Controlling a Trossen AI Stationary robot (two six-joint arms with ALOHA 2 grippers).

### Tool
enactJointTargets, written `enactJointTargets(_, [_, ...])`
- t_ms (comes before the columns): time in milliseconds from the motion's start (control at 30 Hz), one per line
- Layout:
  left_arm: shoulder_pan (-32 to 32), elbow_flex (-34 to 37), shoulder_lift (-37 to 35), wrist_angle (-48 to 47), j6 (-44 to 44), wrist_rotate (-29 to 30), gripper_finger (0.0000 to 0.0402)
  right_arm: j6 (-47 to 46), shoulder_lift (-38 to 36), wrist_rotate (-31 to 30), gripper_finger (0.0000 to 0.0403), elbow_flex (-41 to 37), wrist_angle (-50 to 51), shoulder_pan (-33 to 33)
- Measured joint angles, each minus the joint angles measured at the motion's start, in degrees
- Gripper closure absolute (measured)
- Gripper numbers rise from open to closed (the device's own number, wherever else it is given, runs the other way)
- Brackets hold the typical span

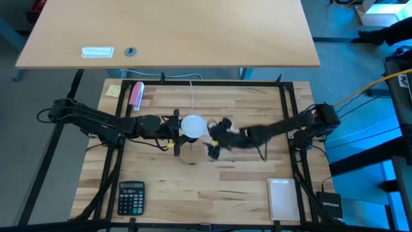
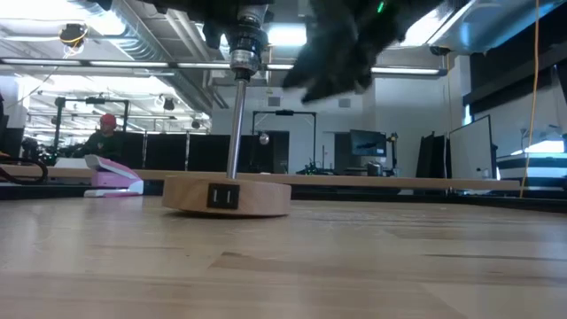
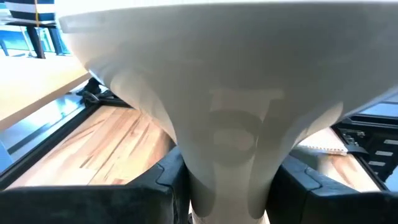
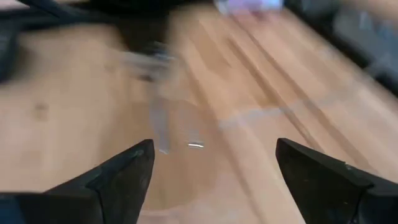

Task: Screw lightbulb
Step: Insert the lightbulb into the desk lamp

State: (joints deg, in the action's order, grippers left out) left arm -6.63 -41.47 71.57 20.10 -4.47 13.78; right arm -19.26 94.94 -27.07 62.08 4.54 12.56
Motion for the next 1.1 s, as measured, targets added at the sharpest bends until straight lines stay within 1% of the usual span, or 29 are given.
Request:
enactJointTargets(33, [0.00,0.01,0.00,-0.03,-0.02,0.17,0.0268,1.95,0.17,-2.86,0.0066,-0.40,-3.22,2.10])
enactJointTargets(100, [0.00,0.00,0.00,0.03,-0.07,0.38,0.0268,6.40,1.85,-10.62,0.0066,-2.54,-14.38,5.97])
enactJointTargets(133, [0.00,0.00,0.00,0.11,-0.20,0.42,0.0268,8.15,3.09,-13.44,0.0066,-3.83,-20.24,7.44])
enactJointTargets(167, [0.00,0.00,0.00,0.06,-0.36,0.50,0.0268,9.61,4.60,-15.52,0.0066,-4.92,-25.64,8.44])
enactJointTargets(200, [0.00,0.02,0.00,0.09,-0.43,0.63,0.0268,10.81,6.01,-16.06,0.0066,-5.63,-30.11,8.70])
enactJointTargets(267, [0.00,0.00,0.00,0.27,-0.63,0.70,0.0268,11.64,8.72,-15.24,0.0066,-5.95,-36.53,8.18])
enactJointTargets(333, [0.04,0.00,0.00,0.31,-0.92,0.81,0.0268,11.91,10.81,-14.98,0.0066,-5.87,-40.57,6.86])
enactJointTargets(467, [0.04,0.00,-0.02,0.35,-0.87,0.81,0.0268,12.12,13.02,-16.93,0.0067,-5.46,-44.37,3.75])
enactJointTargets(567, [0.12,0.00,-0.07,0.36,-0.68,1.12,0.0268,12.10,13.07,-13.14,0.0075,-5.33,-46.85,1.82])
enactJointTargets(667, [0.09,-0.04,-0.07,0.44,0.05,1.08,0.0268,12.17,13.03,-9.66,0.0091,-5.29,-49.24,0.42])
enactJointTargets(767, [0.09,-0.04,-0.05,0.48,0.11,0.97,0.0268,12.41,13.05,-6.67,0.0110,-5.29,-49.50,-0.38])
enactJointTargets(1000, [0.09,-0.04,-0.07,0.36,0.04,0.81,0.0268,13.90,14.67,-6.12,0.0157,-4.85,-52.06,-0.63])
enactJointTargets(1100, [0.09,-0.07,-0.07,0.33,0.04,0.80,0.0268,16.52,14.91,-5.63,0.0190,-4.50,-52.13,-0.53])
